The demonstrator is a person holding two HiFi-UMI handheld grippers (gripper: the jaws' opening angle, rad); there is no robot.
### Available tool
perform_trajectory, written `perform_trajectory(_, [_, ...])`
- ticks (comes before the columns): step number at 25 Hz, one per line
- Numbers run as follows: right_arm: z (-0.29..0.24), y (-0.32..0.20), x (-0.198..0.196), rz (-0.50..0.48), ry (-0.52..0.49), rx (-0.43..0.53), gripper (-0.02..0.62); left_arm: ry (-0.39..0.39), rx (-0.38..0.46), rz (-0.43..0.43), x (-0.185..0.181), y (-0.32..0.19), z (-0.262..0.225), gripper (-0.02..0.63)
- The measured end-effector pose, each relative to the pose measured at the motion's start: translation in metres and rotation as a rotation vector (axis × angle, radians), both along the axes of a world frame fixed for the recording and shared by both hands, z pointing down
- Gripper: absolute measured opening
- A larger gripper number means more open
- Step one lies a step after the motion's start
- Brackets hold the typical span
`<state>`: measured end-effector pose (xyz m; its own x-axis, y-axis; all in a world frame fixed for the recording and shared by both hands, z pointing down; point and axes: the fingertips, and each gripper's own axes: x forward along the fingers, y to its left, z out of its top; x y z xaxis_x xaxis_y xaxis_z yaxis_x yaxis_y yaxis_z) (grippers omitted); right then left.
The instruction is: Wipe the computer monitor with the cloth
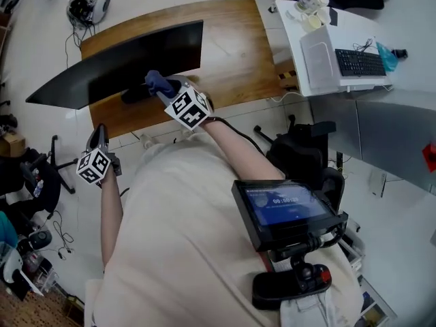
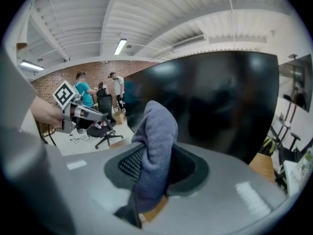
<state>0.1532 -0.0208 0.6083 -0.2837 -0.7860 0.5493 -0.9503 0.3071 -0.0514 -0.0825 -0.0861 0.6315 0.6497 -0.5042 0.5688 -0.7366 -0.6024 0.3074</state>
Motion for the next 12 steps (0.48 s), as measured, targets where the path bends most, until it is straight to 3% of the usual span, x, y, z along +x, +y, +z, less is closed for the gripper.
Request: perform_trajectory(12, [0.012, 0.006, -0.025, -0.134, 0.086, -0.08, 0.115, 0.001, 0.013, 0.046, 0.011, 0.0, -0.011, 0.005])
